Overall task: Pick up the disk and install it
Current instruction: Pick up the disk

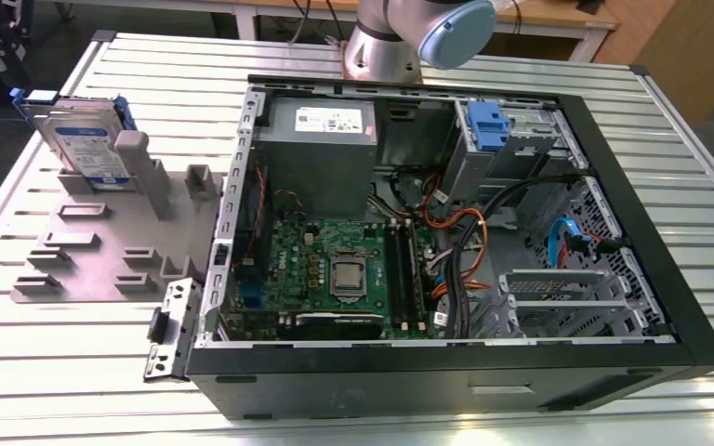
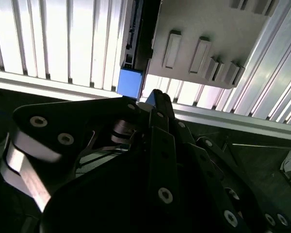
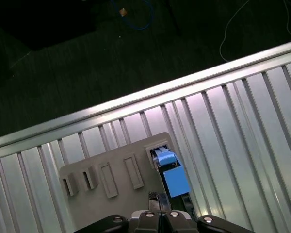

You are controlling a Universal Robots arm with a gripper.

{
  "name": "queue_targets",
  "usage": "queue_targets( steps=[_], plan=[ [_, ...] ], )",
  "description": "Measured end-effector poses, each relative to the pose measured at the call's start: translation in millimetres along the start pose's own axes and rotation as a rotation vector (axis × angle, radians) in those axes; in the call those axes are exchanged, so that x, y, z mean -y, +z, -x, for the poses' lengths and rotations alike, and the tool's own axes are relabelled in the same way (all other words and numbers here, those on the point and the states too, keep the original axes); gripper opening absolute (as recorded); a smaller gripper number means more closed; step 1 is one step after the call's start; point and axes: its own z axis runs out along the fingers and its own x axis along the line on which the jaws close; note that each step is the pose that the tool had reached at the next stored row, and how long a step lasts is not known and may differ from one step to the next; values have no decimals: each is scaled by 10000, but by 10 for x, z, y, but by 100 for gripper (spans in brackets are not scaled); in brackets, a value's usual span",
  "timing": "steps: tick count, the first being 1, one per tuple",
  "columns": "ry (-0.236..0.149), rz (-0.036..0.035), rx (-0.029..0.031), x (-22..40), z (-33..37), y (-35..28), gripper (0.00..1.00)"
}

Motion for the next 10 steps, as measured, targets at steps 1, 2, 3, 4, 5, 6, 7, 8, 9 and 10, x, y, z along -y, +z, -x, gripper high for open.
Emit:
queue_targets(
  steps=[1, 2, 3, 4, 5, 6, 7, 8, 9, 10],
  plan=[
    [-105, 0, -6, 0, 0, 0, 11],
    [-243, -2, -12, 0, 0, 0, 11],
    [-405, -2, -21, 0, 0, 1, 11],
    [-597, -3, -30, 0, 0, 1, 11],
    [-775, -4, -39, 0, 0, 3, 11],
    [-953, -4, -49, 0, 0, 4, 11],
    [-1134, -5, -58, 0, 0, 6, 11],
    [-1303, -5, -67, 1, 0, 8, 11],
    [-1435, -7, -73, 1, 0, 10, 11],
    [-1503, -21, -66, 0, 0, 12, 11]
  ],
)
